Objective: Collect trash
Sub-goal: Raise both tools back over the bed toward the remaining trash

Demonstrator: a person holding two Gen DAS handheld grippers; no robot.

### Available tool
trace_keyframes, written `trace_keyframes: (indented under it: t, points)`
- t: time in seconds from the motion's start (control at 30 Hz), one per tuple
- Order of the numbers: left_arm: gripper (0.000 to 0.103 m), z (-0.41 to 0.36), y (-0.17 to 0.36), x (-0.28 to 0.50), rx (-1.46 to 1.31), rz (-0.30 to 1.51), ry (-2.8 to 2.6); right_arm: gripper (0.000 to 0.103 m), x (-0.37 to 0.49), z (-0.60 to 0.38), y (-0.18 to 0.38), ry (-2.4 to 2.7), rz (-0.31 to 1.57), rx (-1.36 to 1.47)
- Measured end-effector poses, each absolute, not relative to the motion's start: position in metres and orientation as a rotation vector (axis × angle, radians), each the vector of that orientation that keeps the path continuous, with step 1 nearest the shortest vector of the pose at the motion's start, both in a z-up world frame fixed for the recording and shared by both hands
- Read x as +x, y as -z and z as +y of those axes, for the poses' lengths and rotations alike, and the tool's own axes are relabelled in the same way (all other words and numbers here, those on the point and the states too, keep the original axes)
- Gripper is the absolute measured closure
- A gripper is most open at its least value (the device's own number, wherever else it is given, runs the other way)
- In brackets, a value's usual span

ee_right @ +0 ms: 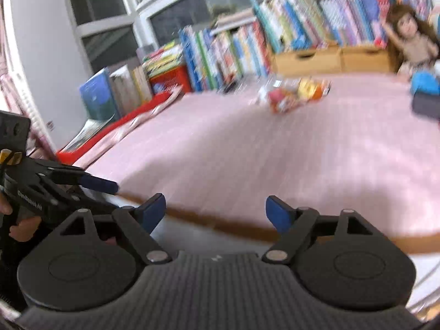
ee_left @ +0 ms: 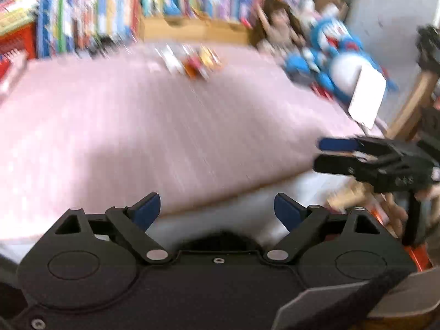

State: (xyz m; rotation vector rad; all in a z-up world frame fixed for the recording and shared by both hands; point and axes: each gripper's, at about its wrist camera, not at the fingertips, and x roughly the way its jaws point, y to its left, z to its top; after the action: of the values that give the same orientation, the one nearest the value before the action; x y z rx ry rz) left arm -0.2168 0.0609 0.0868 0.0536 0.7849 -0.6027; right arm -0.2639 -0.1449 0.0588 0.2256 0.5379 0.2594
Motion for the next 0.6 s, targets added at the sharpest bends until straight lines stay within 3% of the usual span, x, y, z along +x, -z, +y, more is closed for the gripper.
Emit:
trace_keyframes:
  t: [0.33, 0.6]
  points:
    - [0.011, 0.035, -0.106, -0.103, -0.033, 0.624, 0.457, 0.010, -0.179, -0.191, -0.093, -0.088, 0.456, 0.217]
    - [0.011, 0.013, -0.089, 0.009, -0.315, 0.697, 0.419, 0.014, -0.097, -0.230, -0.089, -0.003, 0.502, 0.342]
